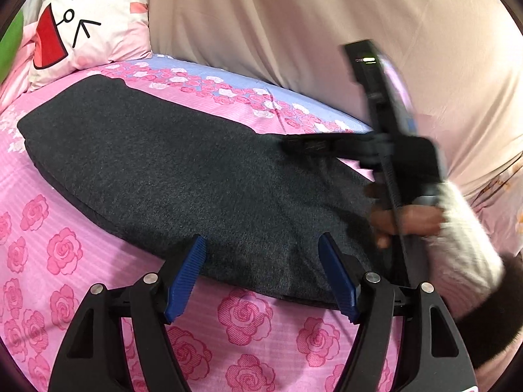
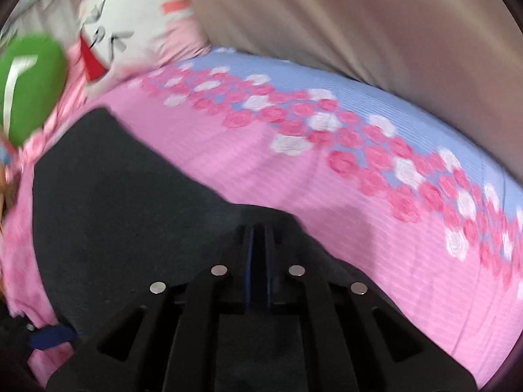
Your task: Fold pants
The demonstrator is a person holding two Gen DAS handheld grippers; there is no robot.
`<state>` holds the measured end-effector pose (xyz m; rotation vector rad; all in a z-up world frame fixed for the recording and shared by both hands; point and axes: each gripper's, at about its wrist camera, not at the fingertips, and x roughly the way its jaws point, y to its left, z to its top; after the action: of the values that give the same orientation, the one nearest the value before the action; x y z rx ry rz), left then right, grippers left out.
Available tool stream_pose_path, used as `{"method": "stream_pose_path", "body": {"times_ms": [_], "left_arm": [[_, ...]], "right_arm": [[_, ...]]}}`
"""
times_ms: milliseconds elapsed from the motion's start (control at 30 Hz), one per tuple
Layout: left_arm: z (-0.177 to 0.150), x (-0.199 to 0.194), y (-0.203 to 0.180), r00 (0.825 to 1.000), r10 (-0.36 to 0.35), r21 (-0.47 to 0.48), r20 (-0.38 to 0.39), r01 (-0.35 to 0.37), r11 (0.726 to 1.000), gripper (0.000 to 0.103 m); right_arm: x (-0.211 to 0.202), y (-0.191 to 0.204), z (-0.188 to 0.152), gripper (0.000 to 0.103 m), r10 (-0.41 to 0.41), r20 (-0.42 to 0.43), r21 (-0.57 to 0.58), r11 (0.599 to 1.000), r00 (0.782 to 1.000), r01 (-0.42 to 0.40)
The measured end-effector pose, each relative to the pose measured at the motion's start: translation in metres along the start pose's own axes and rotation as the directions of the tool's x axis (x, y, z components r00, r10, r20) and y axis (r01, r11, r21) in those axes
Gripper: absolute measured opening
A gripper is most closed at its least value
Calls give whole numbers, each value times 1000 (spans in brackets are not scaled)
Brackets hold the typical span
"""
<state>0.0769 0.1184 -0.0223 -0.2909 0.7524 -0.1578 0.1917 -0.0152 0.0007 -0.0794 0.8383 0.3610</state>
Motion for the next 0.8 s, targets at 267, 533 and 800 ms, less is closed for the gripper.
{"method": "stream_pose_path", "body": {"times_ms": [267,533,800], "left_arm": [[-1,3,-7,999,50,37,-8,-49,998,69],[-3,13,-25,986,161,140,-33,-155,978,76],[-5,24,-35,961,273,217,-45,-258,941,80]], "right_arm": [[-130,-33,-118,13,-96,79,77,993,992,90],[-204,-123,-248,16,-310,4,285,912,951,296],[-256,-172,-299,33,-526,-48,319,798,849,512]]}}
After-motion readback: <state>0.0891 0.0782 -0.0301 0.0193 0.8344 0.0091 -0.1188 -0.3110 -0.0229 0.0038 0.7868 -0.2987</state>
